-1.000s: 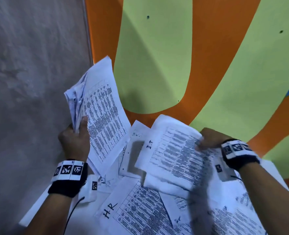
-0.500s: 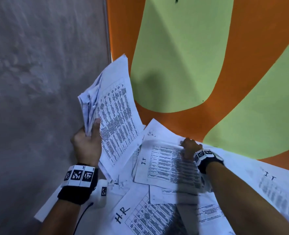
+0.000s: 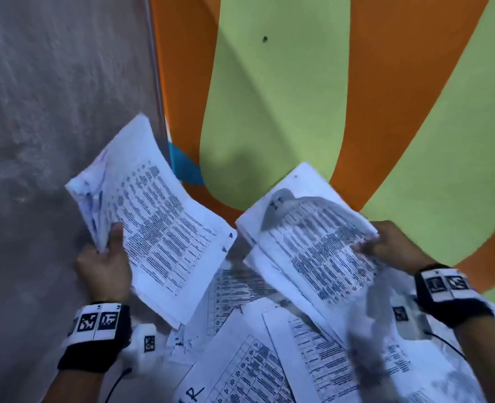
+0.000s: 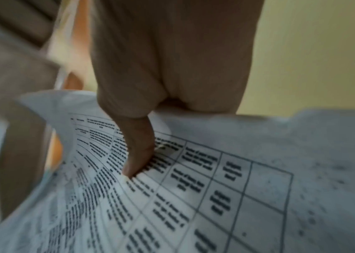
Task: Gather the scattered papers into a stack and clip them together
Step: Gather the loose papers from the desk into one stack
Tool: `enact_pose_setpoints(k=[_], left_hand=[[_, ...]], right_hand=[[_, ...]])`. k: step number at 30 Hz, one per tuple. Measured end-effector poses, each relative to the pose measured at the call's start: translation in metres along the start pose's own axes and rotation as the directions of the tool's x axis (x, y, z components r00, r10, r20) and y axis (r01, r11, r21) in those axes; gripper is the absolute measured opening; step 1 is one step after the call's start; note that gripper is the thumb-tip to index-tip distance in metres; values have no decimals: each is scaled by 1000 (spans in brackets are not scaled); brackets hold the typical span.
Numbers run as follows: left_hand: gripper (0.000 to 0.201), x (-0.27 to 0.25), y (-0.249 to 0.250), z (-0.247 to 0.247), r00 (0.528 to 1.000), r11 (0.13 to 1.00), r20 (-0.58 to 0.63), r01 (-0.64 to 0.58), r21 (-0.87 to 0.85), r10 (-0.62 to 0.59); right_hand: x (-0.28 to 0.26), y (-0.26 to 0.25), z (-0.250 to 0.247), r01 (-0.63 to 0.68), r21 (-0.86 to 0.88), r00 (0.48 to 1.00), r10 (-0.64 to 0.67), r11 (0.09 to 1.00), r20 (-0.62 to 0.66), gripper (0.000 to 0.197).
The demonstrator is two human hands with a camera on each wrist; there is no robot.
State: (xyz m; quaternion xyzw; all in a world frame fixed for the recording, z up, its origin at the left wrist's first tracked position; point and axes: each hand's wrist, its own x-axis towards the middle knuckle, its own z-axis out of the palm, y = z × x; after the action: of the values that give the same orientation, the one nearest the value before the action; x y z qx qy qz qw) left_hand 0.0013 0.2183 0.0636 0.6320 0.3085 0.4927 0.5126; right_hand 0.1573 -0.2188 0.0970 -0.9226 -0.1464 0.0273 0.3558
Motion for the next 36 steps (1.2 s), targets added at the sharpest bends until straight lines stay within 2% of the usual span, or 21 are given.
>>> enact_pose_setpoints(k=[1, 4, 5, 7, 8, 9, 11, 13, 15, 17, 19, 20, 21, 23, 25, 27, 28, 30, 32, 34, 36], left_hand=[[40, 1, 3, -2, 1000, 1000, 10, -12, -19, 12], [25, -14, 24, 13, 995, 998, 84, -49, -29, 51], [21, -23, 32, 21, 991, 997, 116, -67, -38, 71], [26, -41, 40, 37, 975, 994, 198, -94, -57, 103], [33, -50, 42, 46, 964, 994, 244, -95, -59, 106], [38, -58, 42, 55, 945, 995, 313, -77, -55, 91], [34, -79, 45, 71, 876, 999, 481, 1, -45, 21], [30, -98, 42, 84, 790, 996, 613, 54, -65, -3], [41, -116, 43, 90, 699, 991, 715, 91, -99, 7], [53, -130, 49, 91, 625, 985, 779, 159, -63, -51], [56, -140, 57, 89, 605, 976, 794, 204, -75, -65], [58, -145, 64, 87, 592, 974, 805, 200, -101, -38], [58, -151, 69, 86, 561, 973, 828, 191, -131, 2], [47, -158, 71, 87, 504, 971, 862, 171, -166, 58], [33, -156, 71, 90, 506, 969, 858, 156, -190, 87], [36, -152, 76, 93, 516, 968, 844, 99, -232, 150], [37, -150, 78, 94, 509, 965, 843, 79, -251, 178], [34, -154, 80, 97, 470, 959, 860, 85, -269, 200], [29, -165, 74, 98, 427, 959, 890, 146, -241, 158], [30, -180, 62, 99, 412, 970, 906, 163, -179, 98], [29, -194, 54, 100, 444, 977, 892, 141, -160, 82]], right_hand=[[-6, -1, -14, -19, 118, 1000, 21, 993, -11, 23], [-26, -2, -48, -32, 461, 997, 63, 887, -52, 13], [-31, -3, -51, -43, 540, 996, 80, 841, -45, 24], [-38, -4, -50, -73, 647, 995, 97, 759, -1, 53], [-41, -6, -44, -98, 689, 994, 103, 718, 34, 55], [-43, -7, -38, -127, 726, 991, 115, 676, 67, 45], [-48, -8, -20, -194, 757, 980, 158, 624, 121, 28], [-54, -6, -3, -250, 737, 965, 227, 628, 134, 27], [-62, -1, 10, -294, 717, 948, 289, 632, 134, 29], [-69, 5, 22, -330, 704, 934, 324, 628, 149, 36], [-76, 11, 33, -364, 712, 923, 338, 601, 186, 58], [-80, 13, 38, -350, 724, 927, 330, 594, 177, 63], [-84, 11, 41, -306, 735, 940, 313, 606, 134, 59], [-93, 3, 42, -152, 691, 960, 272, 707, -67, 31], [-101, -10, 37, 14, 628, 936, 211, 778, -282, 22], [-106, -18, 30, 149, 581, 908, 122, 800, -400, 39], [-108, -19, 27, 173, 582, 904, 106, 794, -414, 50], [-111, -19, 18, 211, 593, 897, 87, 777, -433, 67], [-113, -14, 11, 242, 589, 889, 67, 771, -452, 85], [-113, -6, 9, 232, 558, 880, 72, 797, -469, 100], [-116, -5, 10, 229, 531, 887, 50, 816, -460, 99]])
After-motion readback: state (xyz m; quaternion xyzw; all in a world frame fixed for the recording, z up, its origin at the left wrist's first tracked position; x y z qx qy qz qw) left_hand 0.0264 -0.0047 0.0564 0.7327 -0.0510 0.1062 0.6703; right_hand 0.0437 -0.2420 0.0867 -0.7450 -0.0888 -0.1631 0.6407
